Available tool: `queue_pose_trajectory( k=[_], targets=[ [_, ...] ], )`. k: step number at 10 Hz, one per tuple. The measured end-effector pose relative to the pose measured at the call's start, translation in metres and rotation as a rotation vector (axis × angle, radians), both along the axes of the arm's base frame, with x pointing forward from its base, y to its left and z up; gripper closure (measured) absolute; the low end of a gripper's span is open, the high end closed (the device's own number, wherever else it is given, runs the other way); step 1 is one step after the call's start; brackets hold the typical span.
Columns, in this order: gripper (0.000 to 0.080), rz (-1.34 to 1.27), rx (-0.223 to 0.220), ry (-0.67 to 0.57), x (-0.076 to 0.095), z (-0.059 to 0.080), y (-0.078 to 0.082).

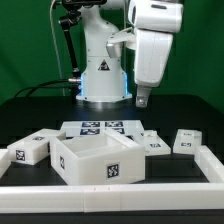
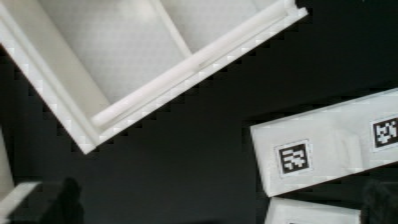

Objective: Assemble cabinet

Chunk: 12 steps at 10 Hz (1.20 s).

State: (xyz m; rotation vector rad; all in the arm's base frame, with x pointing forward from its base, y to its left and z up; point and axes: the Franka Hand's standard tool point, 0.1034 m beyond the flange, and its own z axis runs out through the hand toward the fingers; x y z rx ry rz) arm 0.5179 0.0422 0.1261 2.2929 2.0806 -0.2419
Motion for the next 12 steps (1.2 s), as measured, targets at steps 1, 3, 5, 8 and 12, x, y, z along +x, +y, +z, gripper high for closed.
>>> queue_pose_trajectory(
  k=[1, 3, 5, 8, 12],
  targets=[
    [0.0003, 0.002, 0.000, 0.000, 0.000, 0.000, -0.001],
    [0.0003, 0.200, 0.034, 0.047, -0.001, 0.001, -0.029],
    [0.0003, 0.300, 0.078, 0.114, -0.010, -0.010, -0.053],
    [0.0003, 0.328, 0.092, 0.157, -0.016, -0.019, -0.061],
    [0.0003, 0.390, 0.109, 0.186, -0.022, -0.023, -0.071]
  ],
)
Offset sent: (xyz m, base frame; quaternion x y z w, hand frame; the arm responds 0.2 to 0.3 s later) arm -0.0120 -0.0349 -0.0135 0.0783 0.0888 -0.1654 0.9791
